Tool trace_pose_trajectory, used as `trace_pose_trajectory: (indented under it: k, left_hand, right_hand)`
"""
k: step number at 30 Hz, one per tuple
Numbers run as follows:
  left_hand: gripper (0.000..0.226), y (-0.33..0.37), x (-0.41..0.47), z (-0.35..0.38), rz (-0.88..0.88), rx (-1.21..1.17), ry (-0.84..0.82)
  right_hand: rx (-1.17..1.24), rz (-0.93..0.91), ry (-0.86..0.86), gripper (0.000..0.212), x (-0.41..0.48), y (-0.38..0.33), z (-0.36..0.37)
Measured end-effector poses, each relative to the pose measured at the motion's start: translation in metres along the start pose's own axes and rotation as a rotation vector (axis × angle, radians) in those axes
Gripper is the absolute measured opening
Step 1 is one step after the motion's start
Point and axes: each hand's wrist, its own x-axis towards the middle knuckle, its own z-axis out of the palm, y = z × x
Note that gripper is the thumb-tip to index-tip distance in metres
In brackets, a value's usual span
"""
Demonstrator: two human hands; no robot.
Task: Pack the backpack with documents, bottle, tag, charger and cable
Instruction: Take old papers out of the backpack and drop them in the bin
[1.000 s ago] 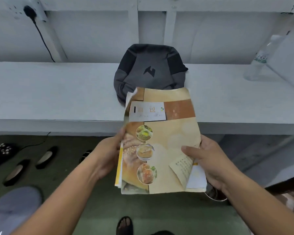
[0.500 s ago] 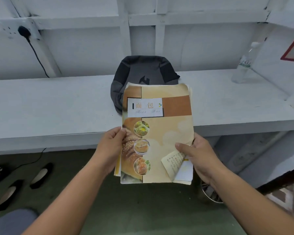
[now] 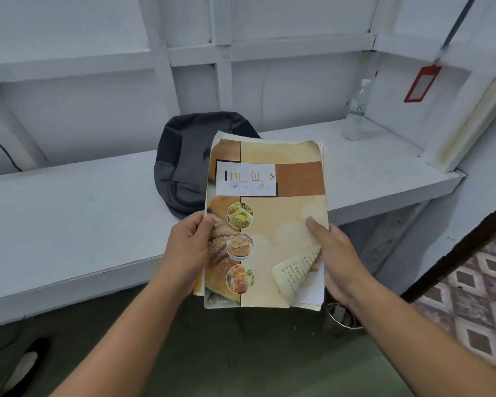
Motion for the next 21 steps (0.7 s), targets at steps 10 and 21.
trace_pose_trajectory:
  k: [10, 21]
  left_hand:
    - [0.033, 0.016, 0.029, 0.125, 0.066, 0.011, -0.362]
    - [0.032, -0.027, 0.042, 0.307, 0.034, 0.125, -0.641]
  right_hand:
    - [-0.046, -0.179, 0.502, 0.017, -0.028, -0.021, -0.096]
    - [-0.093, -0.078, 0.797, 0.022, -0.016, 0.010, -0.263]
